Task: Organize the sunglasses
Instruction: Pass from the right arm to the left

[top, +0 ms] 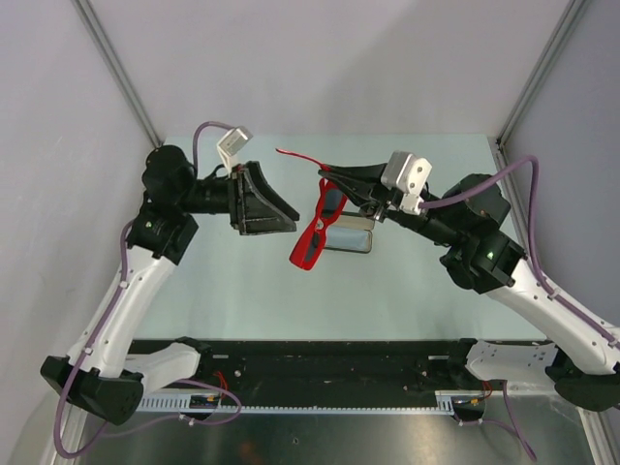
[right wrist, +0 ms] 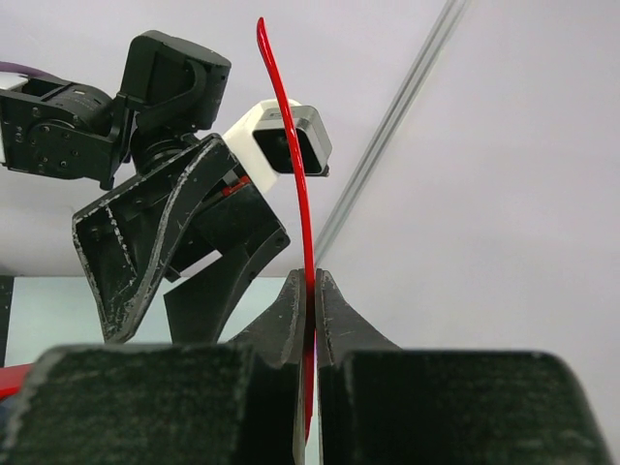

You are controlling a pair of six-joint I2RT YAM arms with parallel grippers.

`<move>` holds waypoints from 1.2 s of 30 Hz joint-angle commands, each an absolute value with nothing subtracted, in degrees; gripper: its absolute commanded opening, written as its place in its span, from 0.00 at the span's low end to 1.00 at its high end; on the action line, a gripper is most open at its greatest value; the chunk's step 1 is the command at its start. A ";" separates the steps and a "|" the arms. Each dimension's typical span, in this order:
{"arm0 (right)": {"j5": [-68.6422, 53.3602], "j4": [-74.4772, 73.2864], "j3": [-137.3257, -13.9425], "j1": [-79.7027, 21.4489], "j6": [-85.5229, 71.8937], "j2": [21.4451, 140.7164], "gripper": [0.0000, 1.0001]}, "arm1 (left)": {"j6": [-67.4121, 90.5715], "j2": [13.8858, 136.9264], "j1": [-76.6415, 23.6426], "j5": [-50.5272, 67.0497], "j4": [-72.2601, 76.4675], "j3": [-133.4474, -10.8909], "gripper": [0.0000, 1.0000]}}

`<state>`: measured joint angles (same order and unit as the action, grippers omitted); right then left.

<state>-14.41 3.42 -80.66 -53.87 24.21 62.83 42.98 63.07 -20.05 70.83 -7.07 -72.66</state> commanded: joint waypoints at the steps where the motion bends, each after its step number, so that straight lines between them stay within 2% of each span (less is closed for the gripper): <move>1: -15.82 7.29 -80.95 -53.70 23.82 61.00 0.00 | 44.21 61.35 -21.09 74.35 -4.75 -72.42 0.65; 9: -17.22 8.08 -80.95 -53.88 23.64 60.12 0.00 | 47.02 59.85 -26.28 73.66 -3.17 -70.23 0.63; 13: -17.32 8.44 -80.95 -54.40 23.73 60.20 0.00 | 49.13 60.73 -26.37 73.04 -1.50 -70.31 0.48; 15: -17.40 8.44 -80.95 -54.49 23.91 60.29 0.00 | 51.75 61.00 -26.37 73.21 -0.18 -70.14 0.46; 16: -17.49 8.35 -80.86 -54.58 23.99 60.29 0.00 | 55.07 60.82 -26.45 74.00 8.79 -68.92 0.45; 18: -17.58 8.00 -80.95 -54.75 24.17 60.29 0.00 | 63.68 60.91 -26.37 74.18 17.28 -66.28 0.43; 25: -17.14 6.68 -80.95 -55.11 24.78 60.64 0.00 | 64.77 61.35 -26.46 74.09 18.11 -66.45 0.28; 32: -16.61 6.59 -80.95 -55.55 25.05 61.26 0.00 | 64.34 61.26 -26.81 74.70 18.19 -66.80 0.24; 34: -16.35 6.50 -81.03 -55.63 25.22 61.35 0.00 | 63.99 61.26 -27.33 75.41 18.19 -66.80 0.32; 36: -16.17 6.59 -80.95 -55.55 25.40 61.61 0.00 | 63.29 61.00 -27.86 75.76 18.19 -66.80 0.34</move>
